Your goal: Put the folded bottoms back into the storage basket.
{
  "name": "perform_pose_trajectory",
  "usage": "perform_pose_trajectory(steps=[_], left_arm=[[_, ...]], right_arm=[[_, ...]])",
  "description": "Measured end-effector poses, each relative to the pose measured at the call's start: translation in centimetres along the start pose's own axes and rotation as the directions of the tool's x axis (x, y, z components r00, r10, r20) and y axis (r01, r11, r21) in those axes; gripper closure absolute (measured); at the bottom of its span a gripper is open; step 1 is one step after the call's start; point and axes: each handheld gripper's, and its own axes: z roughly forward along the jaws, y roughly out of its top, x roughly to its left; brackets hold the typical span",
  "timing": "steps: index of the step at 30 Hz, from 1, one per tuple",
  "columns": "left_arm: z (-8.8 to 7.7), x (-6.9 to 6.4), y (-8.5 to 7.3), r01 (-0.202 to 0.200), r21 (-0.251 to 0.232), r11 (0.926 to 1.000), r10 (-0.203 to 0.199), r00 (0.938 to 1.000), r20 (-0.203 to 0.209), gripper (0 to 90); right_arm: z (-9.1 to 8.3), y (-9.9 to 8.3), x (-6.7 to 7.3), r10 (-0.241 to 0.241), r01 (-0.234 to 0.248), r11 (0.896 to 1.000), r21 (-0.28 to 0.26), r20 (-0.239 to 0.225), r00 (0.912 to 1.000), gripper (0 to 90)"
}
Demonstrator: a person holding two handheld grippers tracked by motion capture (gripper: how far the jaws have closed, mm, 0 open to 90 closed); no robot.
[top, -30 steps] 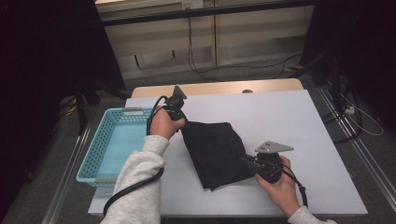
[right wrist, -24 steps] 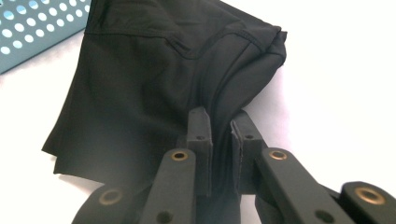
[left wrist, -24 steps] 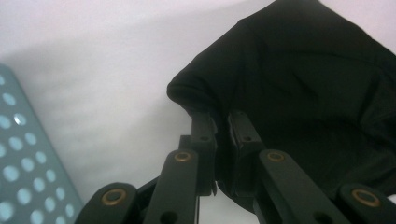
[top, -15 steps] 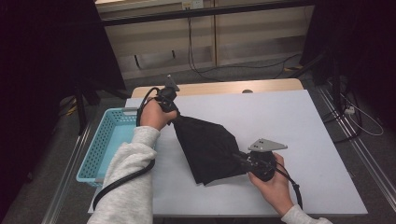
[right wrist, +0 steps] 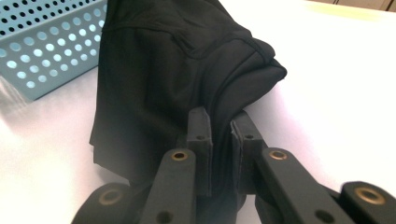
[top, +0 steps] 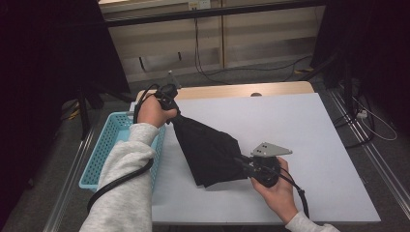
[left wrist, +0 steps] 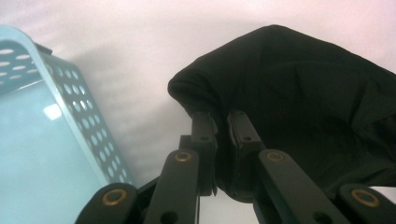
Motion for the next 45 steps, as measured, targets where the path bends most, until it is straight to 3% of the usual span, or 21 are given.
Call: perform_pose_trajectory(steps=[13, 35, 45], left_arm=[[-2.6, -0.1, 0.2, -0.016, -0.005, 0.9999, 0.016, 0.9992, -0.037, 82.8], [-7.5, 1.6, -0.4, 0.016, -0.009, 0.9998, -0.016, 0.9960, -0.088, 82.8], [-9.5, 2.3, -0.8, 0.025, -0.019, 0.9995, -0.027, 0.9941, -0.105, 82.9]], right_arm=[[-0.1, 1.0, 0.8, -0.015, 0.015, 0.999, -0.037, -0.007, 0.9999, 80.9], [0.6, 4.0, 3.1, -0.050, 0.044, 0.992, -0.121, -0.047, 0.9976, 80.9], [0.7, 5.5, 3.6, -0.046, 0.035, 0.987, -0.158, -0.067, 0.9967, 80.9]])
